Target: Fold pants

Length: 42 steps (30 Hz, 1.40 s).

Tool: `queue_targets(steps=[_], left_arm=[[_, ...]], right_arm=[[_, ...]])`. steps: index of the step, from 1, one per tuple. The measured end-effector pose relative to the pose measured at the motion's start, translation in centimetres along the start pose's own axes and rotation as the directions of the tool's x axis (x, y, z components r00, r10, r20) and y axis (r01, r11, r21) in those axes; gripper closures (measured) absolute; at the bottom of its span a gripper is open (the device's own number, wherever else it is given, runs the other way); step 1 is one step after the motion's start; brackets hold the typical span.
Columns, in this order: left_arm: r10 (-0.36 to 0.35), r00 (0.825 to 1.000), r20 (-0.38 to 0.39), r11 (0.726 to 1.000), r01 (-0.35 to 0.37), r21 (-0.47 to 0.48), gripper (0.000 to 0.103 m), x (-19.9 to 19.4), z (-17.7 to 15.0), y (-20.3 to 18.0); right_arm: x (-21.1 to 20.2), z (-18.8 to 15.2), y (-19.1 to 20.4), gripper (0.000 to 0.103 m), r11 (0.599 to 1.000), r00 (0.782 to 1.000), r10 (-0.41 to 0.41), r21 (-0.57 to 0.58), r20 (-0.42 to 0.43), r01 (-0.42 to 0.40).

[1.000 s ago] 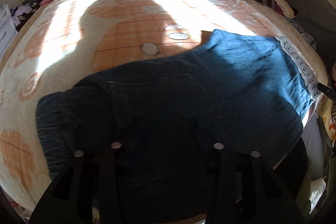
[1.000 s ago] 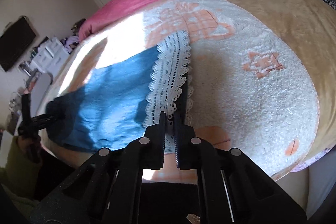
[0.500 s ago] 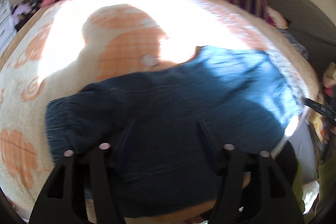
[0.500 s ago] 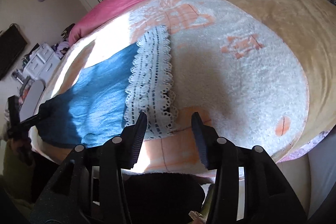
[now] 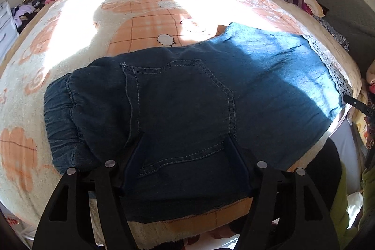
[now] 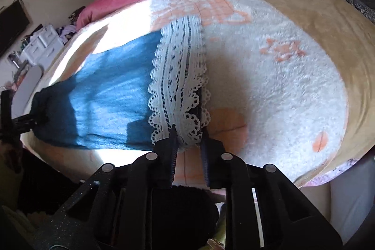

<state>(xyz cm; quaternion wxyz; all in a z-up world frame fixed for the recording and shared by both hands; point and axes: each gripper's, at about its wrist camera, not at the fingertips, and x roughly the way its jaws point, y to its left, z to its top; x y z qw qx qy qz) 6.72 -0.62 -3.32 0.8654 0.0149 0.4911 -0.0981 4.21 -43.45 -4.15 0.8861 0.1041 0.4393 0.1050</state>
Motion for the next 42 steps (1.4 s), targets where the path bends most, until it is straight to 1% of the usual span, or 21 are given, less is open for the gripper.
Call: queue_targets(steps=[3,4,5,6,7,9,10,11,14,17,19,21,23,25,27,30,32,33,34,37,42], left_arm=[[-0.003,1.000,0.000,1.000,0.003,-0.003,0.037,0.0,0.0,0.1],[-0.005,1.000,0.003,1.000,0.005,-0.003,0.037,-0.1,0.0,0.1],[-0.007,1.000,0.008,1.000,0.007,-0.001,0.036,-0.2,0.0,0.0],[-0.012,1.000,0.020,1.000,0.011,0.003,0.036,-0.6,0.0,-0.3],[-0.026,0.999,0.047,1.000,0.026,0.012,0.035,-1.3,0.2,-0.7],[-0.075,0.992,0.097,0.996,0.071,0.048,0.035,-2.4,0.7,-2.0],[-0.088,0.989,0.115,0.994,0.079,0.076,0.028,-2.9,1.1,-3.0],[-0.096,0.988,0.125,0.992,0.084,0.096,0.017,-3.2,1.6,-3.9],[-0.146,0.981,0.128,0.977,0.123,0.173,0.014,-3.0,3.1,-7.3],[-0.167,0.979,0.121,0.963,0.135,0.235,0.014,-1.6,4.7,-10.3],[-0.176,0.980,0.094,0.958,0.148,0.247,0.014,0.0,5.4,-11.8],[-0.186,0.981,0.051,0.955,0.168,0.245,0.014,1.7,5.7,-12.6],[-0.179,0.984,0.004,0.952,0.172,0.252,0.014,3.4,5.7,-13.4],[-0.143,0.989,-0.026,0.951,0.144,0.272,0.013,5.2,5.2,-14.0],[-0.126,0.992,-0.019,0.946,0.126,0.298,0.011,5.6,4.7,-14.4],[-0.133,0.990,-0.046,0.943,0.140,0.302,0.009,5.4,5.0,-14.6],[-0.157,0.986,-0.057,0.943,0.167,0.287,0.009,5.0,5.4,-14.5],[-0.178,0.982,-0.056,0.942,0.186,0.281,0.009,4.7,5.8,-14.5],[-0.195,0.980,-0.045,0.939,0.200,0.280,0.005,4.2,6.2,-14.8],[-0.203,0.979,0.005,0.932,0.191,0.307,0.004,2.8,7.6,-16.0],[-0.213,0.977,0.029,0.917,0.190,0.350,0.004,2.4,10.2,-18.4]], right_arm=[[0.2,-0.2,-0.1,0.087,1.000,1.000,-0.006,0.005,0.012,0.006],[-0.1,-0.2,-0.4,0.081,1.000,1.000,-0.006,0.011,0.011,0.005],[-0.4,-0.1,-0.6,0.071,1.000,1.000,-0.011,0.017,0.011,0.011],[-1.0,0.0,-0.7,0.068,1.000,1.000,-0.019,0.016,0.021,0.019],[-1.8,0.1,-0.7,0.067,1.000,0.998,-0.025,0.008,0.049,0.025],[-3.2,0.3,-0.4,0.063,1.000,0.994,-0.029,0.003,0.105,0.029],[-3.9,0.5,0.1,0.058,0.999,0.991,-0.032,0.000,0.133,0.032],[-4.2,0.6,0.6,0.056,0.999,0.988,-0.033,-0.012,0.153,0.035],[-4.2,1.1,3.4,0.050,0.996,0.983,-0.002,-0.085,0.182,0.018],[-2.5,1.4,6.1,0.045,0.989,0.987,0.065,-0.142,0.148,-0.044],[-0.8,1.4,7.5,0.044,0.984,0.993,0.055,-0.173,0.105,-0.036],[1.2,1.0,8.1,0.043,0.983,0.999,0.012,-0.182,0.034,-0.006],[2.4,0.4,7.9,0.042,0.986,1.000,-0.003,-0.164,-0.001,0.003],[2.4,0.2,7.8,0.039,0.986,1.000,0.005,-0.169,0.012,-0.003],[2.0,0.1,7.6,0.036,0.987,0.999,0.038,-0.157,0.018,-0.034],[0.7,0.1,6.6,0.036,0.991,0.995,0.085,-0.111,0.052,-0.079],[-0.7,0.3,5.9,0.033,0.994,0.991,0.087,-0.078,0.098,-0.079],[-1.4,0.4,5.6,0.032,0.995,0.990,0.078,-0.065,0.114,-0.071],[-2.0,0.5,5.3,0.031,0.997,0.989,0.065,-0.054,0.130,-0.058],[-3.6,0.9,4.3,0.023,1.000,0.986,0.017,-0.027,0.167,-0.013],[-5.2,1.1,2.8,0.019,1.000,0.980,-0.029,0.015,0.197,0.026]])
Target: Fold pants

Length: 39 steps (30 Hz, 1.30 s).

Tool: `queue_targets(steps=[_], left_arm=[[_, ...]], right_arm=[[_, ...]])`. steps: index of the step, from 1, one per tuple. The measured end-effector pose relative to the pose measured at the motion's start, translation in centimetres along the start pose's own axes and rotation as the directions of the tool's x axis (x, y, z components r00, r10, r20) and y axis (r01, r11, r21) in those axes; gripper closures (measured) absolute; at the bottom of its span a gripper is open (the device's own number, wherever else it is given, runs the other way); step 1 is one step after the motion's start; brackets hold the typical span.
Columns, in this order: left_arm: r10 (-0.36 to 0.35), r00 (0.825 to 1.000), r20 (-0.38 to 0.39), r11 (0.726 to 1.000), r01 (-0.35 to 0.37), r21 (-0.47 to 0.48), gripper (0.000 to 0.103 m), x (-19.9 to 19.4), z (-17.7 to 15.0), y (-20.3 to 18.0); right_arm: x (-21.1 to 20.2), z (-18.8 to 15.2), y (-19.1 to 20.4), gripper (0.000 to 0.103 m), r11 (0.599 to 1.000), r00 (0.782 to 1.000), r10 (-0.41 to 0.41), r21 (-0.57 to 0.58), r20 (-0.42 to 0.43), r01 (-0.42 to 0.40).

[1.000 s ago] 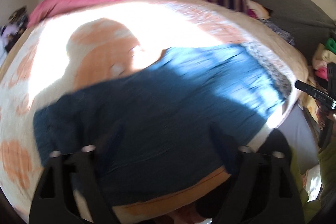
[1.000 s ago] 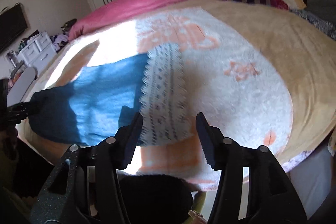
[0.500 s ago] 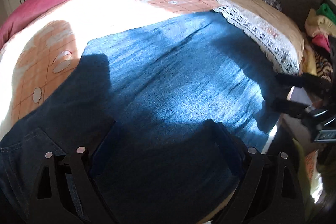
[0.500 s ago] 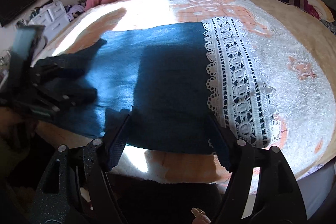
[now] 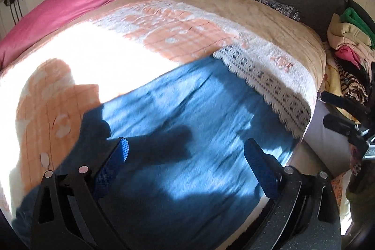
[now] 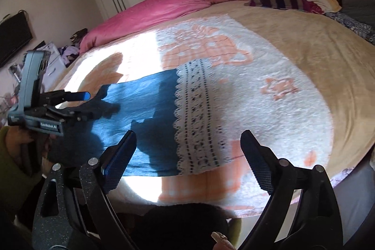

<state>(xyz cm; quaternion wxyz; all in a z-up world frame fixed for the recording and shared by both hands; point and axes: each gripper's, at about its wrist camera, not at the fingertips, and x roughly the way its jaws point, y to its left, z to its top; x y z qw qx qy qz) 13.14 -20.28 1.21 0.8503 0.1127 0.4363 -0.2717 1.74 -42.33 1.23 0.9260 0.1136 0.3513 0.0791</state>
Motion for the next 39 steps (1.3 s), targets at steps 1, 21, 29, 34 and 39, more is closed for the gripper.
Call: queue_targets(steps=[1,21,29,34,39], left_arm=[[-0.012,1.000,0.008,1.000,0.012,0.003,0.004,0.1,0.7,-0.3],[-0.162,0.980,-0.117,0.985,0.167,0.039,0.005,12.3,10.4,-1.1],[-0.253,0.947,-0.197,0.958,0.274,0.086,0.006,15.5,11.2,-2.0],[-0.288,0.937,-0.200,0.950,0.306,0.065,0.009,15.9,11.3,-1.6],[-0.370,0.911,-0.183,0.925,0.379,0.012,0.051,15.1,11.3,-0.9]], right_arm=[[-0.1,0.0,-0.2,0.017,1.000,1.000,-0.002,0.003,0.001,0.002],[4.3,-0.9,-1.0,0.016,0.992,0.995,-0.022,0.120,-0.099,0.034],[6.4,-1.2,-0.7,0.016,0.989,0.989,-0.021,0.143,-0.143,0.042],[6.9,-1.4,-0.9,0.015,0.985,0.991,-0.026,0.165,-0.135,0.048],[7.1,-1.0,-0.6,0.033,0.987,0.989,-0.057,0.140,-0.138,0.076]])
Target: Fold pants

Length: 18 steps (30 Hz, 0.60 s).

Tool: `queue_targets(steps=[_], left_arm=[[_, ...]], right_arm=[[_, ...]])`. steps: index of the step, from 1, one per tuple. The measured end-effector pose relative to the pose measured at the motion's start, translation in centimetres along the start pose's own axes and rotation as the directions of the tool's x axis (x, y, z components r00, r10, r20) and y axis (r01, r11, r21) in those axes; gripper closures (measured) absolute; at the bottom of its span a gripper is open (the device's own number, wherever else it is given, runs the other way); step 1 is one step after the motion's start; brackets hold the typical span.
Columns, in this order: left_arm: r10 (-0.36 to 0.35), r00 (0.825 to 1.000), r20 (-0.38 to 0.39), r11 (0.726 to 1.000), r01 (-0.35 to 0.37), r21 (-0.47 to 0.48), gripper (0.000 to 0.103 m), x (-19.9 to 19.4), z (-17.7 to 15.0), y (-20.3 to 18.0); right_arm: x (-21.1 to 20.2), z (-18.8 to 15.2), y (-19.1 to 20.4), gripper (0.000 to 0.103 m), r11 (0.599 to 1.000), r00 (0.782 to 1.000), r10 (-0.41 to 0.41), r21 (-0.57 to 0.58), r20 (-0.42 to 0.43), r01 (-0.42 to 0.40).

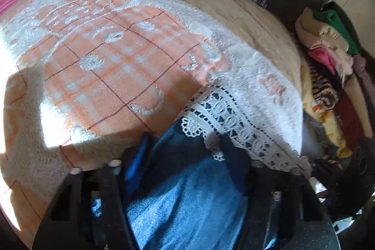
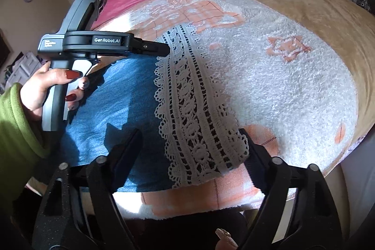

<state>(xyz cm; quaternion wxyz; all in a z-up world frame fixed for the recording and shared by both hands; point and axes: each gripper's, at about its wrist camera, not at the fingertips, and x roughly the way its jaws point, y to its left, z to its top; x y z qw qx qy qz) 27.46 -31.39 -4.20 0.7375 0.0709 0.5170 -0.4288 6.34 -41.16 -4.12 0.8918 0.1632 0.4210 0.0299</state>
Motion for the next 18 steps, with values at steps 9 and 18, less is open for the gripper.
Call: queue_targets(steps=[9,18], left_arm=[[-0.082,0.997,0.016,0.994,0.083,-0.067,0.086,-0.2,-1.2,1.1],[-0.139,0.979,0.150,0.984,0.154,-0.093,0.090,-5.6,-2.4,1.9]], right_arm=[[-0.8,0.7,-0.1,0.085,0.999,0.999,0.049,-0.017,0.013,-0.048],[-3.5,2.0,4.8,0.085,0.976,0.978,0.188,-0.130,0.094,-0.175]])
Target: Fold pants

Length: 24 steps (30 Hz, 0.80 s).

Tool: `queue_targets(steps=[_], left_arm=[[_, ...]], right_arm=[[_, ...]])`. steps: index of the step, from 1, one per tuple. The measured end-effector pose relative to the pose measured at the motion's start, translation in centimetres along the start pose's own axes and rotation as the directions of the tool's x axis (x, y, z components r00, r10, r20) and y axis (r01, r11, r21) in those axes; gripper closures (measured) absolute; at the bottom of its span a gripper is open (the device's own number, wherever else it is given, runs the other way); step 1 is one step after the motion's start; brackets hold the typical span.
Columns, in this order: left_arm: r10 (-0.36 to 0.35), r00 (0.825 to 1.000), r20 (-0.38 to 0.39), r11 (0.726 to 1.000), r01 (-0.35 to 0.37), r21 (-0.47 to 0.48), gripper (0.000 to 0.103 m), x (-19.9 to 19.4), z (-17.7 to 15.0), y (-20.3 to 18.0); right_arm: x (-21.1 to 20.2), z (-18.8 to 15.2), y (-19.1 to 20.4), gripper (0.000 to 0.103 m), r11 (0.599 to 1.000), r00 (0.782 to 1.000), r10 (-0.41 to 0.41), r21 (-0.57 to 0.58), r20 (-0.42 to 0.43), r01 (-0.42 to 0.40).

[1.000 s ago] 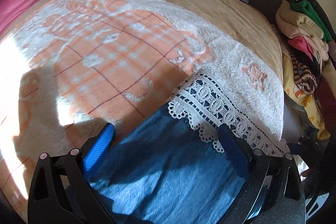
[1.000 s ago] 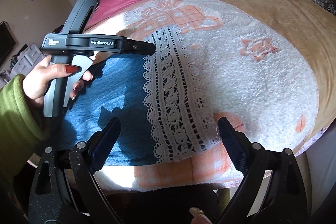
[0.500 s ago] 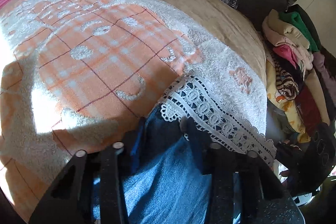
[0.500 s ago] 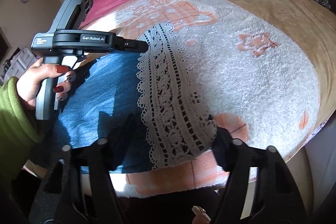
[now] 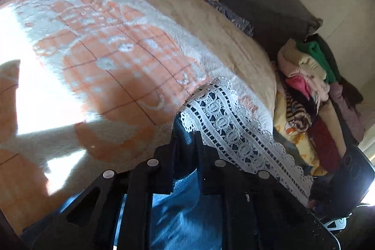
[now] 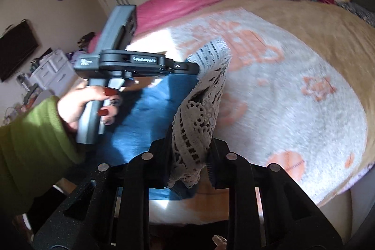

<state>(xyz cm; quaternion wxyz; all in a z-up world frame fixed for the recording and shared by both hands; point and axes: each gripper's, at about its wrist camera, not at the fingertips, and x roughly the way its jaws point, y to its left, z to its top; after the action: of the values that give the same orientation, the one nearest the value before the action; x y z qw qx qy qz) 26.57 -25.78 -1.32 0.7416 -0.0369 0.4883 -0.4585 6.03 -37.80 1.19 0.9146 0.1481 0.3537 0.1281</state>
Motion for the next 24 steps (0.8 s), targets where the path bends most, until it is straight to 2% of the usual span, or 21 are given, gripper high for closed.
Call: queue_targets(steps=[4,8,12,16,18,19,20,22,24], left_arm=[[-0.012,0.998,0.068,0.999,0.014,-0.039,0.090,-4.6,-1.5,1.0],[0.009,0.993,0.116,0.998,-0.001,-0.069,0.090,-8.7,-4.1,2.2],[0.045,0.991,0.130,0.993,-0.030,-0.118,0.089,-11.7,-7.5,3.9],[0.138,0.984,0.111,0.973,-0.113,-0.203,0.088,-14.0,-11.1,6.4],[0.139,0.979,0.152,0.961,-0.096,-0.260,0.086,-15.4,-12.3,7.8],[0.136,0.972,0.191,0.951,-0.074,-0.300,0.082,-16.5,-13.0,8.9],[0.125,0.966,0.225,0.940,-0.043,-0.337,0.078,-17.3,-13.5,9.6],[0.077,0.959,0.274,0.919,0.038,-0.392,0.074,-18.4,-13.7,10.4],[0.035,0.954,0.299,0.916,0.089,-0.390,0.064,-18.8,-13.4,10.2]], right_arm=[[-0.8,1.0,3.9,0.086,0.990,0.995,0.097,-0.103,0.035,-0.093],[0.3,0.4,7.7,0.091,0.964,0.982,0.190,-0.186,-0.014,-0.189],[3.4,-1.6,11.0,0.096,0.938,0.971,0.212,-0.255,-0.110,-0.233],[5.5,-4.0,13.6,0.095,0.911,0.965,0.186,-0.337,-0.183,-0.239],[5.3,-4.7,14.0,0.095,0.899,0.964,0.190,-0.362,-0.186,-0.247],[4.7,-4.9,13.9,0.092,0.894,0.965,0.193,-0.373,-0.179,-0.248],[4.2,-5.0,13.6,0.080,0.891,0.968,0.189,-0.385,-0.167,-0.240],[3.0,-5.4,13.2,0.067,0.884,0.979,0.160,-0.424,-0.125,-0.198],[2.3,-5.6,12.8,0.066,0.872,0.987,0.124,-0.464,-0.102,-0.158]])
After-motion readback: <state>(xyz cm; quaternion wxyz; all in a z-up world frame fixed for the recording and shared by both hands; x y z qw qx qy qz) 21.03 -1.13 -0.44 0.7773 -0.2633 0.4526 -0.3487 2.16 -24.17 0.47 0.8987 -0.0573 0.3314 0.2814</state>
